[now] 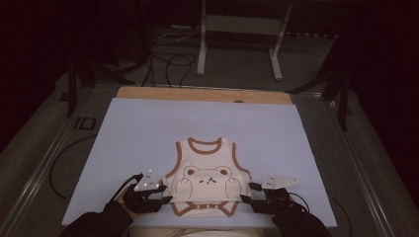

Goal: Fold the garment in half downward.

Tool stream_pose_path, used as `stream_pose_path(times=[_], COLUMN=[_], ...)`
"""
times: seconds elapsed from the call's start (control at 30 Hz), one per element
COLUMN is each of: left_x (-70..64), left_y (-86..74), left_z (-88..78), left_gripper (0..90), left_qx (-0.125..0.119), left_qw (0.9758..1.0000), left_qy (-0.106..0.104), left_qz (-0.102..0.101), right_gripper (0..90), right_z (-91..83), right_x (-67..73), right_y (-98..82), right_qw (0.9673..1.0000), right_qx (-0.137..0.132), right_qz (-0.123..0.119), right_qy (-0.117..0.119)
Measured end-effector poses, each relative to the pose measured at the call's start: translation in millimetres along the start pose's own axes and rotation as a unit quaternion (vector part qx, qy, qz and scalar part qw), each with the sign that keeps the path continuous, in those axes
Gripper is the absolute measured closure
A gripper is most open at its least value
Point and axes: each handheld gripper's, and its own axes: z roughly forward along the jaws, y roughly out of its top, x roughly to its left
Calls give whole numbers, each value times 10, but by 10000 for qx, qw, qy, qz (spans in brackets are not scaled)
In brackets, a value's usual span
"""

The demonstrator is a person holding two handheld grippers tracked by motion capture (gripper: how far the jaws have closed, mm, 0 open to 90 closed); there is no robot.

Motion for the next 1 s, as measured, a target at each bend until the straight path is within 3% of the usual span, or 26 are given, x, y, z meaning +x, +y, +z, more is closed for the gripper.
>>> stream_pose_path(times=[0.13,0.23,0.33,0.43,0.7,1.0], left_x=[34,48,111,149,254,381], left_y=[57,114,180,244,402,495], left_z=[-49,-85,-122,-152,-217,-216], left_gripper=[389,256,120,14,5,5], left_qx=[-41,-213,-310,-317,-589,-603], left_qw=[10000,9996,9995,9994,9979,9977], left_qy=[87,190,63,-36,-235,-295], left_qz=[-3,33,-18,157,148,54], right_gripper=[203,152,137,122,98,97], right_z=[-15,-25,-38,-52,-66,-8], right_x=[-8,-13,-24,-49,-128,-232], right_y=[50,100,165,242,492,670], right_qw=[9999,9998,9996,9992,9984,9980], right_qx=[-133,-197,-232,-310,-409,-485], right_qz=[-77,-56,-165,-203,-336,-393], right_qy=[11,74,94,147,189,75])
